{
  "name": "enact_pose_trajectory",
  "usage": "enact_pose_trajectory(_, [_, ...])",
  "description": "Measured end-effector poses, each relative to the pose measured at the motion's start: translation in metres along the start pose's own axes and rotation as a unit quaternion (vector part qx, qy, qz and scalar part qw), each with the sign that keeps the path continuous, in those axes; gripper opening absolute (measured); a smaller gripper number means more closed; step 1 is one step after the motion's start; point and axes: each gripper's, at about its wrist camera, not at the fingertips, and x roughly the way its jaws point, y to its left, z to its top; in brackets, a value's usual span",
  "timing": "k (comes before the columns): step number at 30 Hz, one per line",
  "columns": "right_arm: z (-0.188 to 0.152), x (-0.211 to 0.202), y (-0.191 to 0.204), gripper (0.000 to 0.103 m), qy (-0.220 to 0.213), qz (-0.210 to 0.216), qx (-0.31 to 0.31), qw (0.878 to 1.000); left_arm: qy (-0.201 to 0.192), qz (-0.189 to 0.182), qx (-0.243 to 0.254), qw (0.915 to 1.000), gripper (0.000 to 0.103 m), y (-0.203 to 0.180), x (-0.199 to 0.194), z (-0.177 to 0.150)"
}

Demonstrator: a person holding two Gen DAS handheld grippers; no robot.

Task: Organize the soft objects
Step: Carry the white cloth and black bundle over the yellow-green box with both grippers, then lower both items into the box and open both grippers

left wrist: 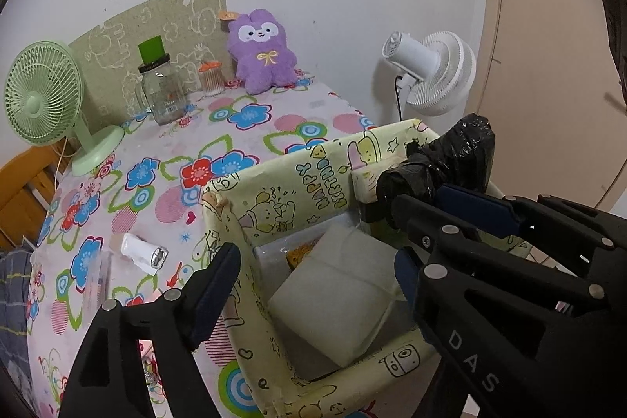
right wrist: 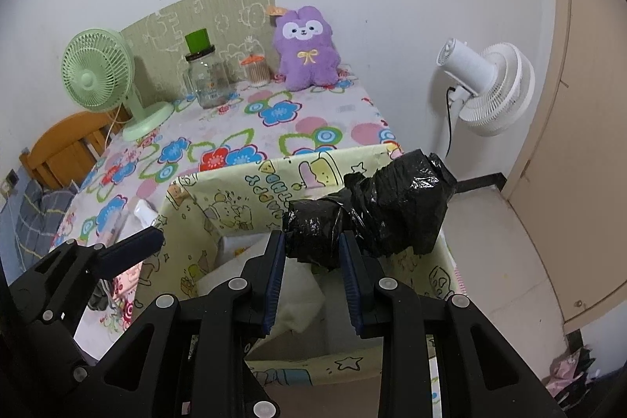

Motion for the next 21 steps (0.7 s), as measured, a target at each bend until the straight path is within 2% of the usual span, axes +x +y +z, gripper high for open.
enact_pose_trajectory(6, [0.000,0.006,-0.002,0.033,0.008,0.006,0.007,1.000,0.006,0.000,0.002,1.0000,0.085,0.000,0.004,0.001])
enact_pose_trajectory(8, [0.000,0.008,-0.003,0.038,0.014,0.007,0.012,1.000,0.008,-0.001,0.004,1.0000,0.085,-0.001,0.005,0.001])
enact_pose_trajectory(10, [0.000,0.009,-0.005,0.055,0.017,0.005,0.019,1.000,0.009,-0.001,0.005,0.9999,0.086,-0.002,0.006,0.001])
enact_pose_trajectory(12, [-0.002,0.009,-0.008,0.063,0.020,0.013,0.028,0.999,0.009,-0.003,0.007,0.9999,0.087,-0.003,0.006,0.001])
enact_pose_trajectory(21, [-0.004,0.003,-0.011,0.075,0.018,0.002,0.039,0.999,0.005,-0.003,0.009,0.9999,0.089,-0.005,0.002,0.001])
